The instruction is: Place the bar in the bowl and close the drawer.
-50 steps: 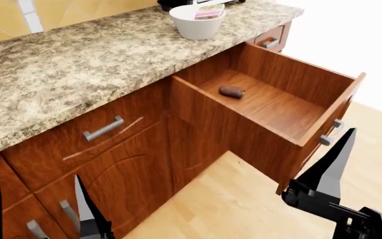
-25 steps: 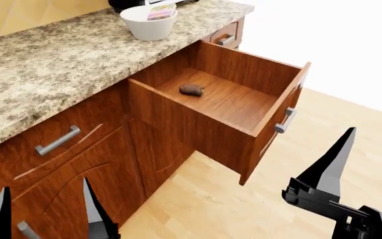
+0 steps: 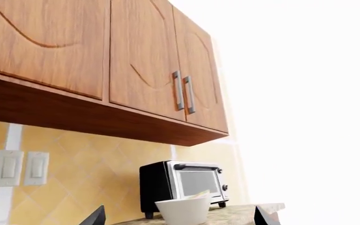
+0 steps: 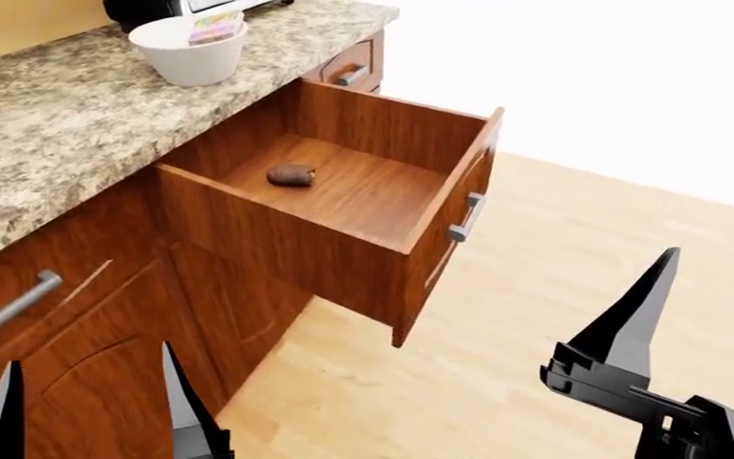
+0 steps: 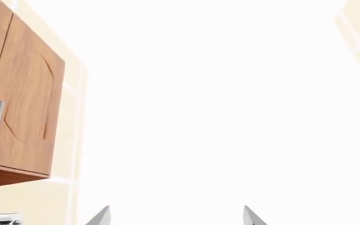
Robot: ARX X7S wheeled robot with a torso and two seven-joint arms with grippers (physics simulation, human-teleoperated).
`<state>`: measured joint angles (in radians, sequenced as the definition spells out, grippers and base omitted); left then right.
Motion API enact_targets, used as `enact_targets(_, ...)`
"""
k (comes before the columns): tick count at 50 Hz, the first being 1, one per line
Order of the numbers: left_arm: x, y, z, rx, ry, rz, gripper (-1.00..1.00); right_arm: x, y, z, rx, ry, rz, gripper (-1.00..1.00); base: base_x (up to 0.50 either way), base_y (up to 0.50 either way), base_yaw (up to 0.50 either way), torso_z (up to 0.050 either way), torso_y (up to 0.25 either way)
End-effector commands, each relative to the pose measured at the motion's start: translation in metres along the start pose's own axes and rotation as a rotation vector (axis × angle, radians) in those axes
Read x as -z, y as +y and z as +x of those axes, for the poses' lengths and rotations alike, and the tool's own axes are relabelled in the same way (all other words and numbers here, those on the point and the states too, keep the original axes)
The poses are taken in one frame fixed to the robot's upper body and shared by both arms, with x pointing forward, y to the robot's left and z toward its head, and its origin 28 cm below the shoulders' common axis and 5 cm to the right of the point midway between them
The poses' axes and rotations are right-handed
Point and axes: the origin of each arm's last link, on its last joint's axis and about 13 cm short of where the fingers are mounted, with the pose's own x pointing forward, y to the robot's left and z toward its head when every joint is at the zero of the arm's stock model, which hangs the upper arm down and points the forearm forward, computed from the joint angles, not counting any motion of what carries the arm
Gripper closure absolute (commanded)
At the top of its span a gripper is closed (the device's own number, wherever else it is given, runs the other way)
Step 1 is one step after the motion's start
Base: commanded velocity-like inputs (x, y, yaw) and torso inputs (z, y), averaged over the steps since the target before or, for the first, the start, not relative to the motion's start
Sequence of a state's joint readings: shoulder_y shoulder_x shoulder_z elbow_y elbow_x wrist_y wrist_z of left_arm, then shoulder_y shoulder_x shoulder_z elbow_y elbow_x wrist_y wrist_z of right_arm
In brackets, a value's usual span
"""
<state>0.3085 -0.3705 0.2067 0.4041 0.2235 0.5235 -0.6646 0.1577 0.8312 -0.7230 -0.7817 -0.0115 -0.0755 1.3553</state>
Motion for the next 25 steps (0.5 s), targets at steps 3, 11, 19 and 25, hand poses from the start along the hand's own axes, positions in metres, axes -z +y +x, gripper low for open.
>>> enact_targets(3,0.0007,-0.0009,-0.0004,-0.003,0.001,0.001,-1.00,0.0004,0.0003,0.0006,0.001,0.002,-0.002,-1.00,0.00,0.00,-0.50,0.000,0.000)
enact_targets(11,0.0004,-0.0016,-0.0007,-0.001,-0.001,-0.002,-1.00,-0.0007,0.0014,0.0015,-0.002,-0.001,-0.002,-1.00,0.00,0.00,-0.50,0.000,0.000)
enact_targets(19,-0.0003,-0.0015,-0.0010,0.000,-0.002,-0.002,-1.00,-0.0020,0.0015,0.0018,0.000,-0.002,-0.002,-1.00,0.00,0.00,-0.50,0.000,0.000)
enact_targets(25,-0.0004,-0.0018,-0.0008,0.001,-0.002,-0.002,-1.00,-0.0020,0.0012,0.0017,0.004,0.000,-0.002,-1.00,0.00,0.00,-0.50,0.000,0.000)
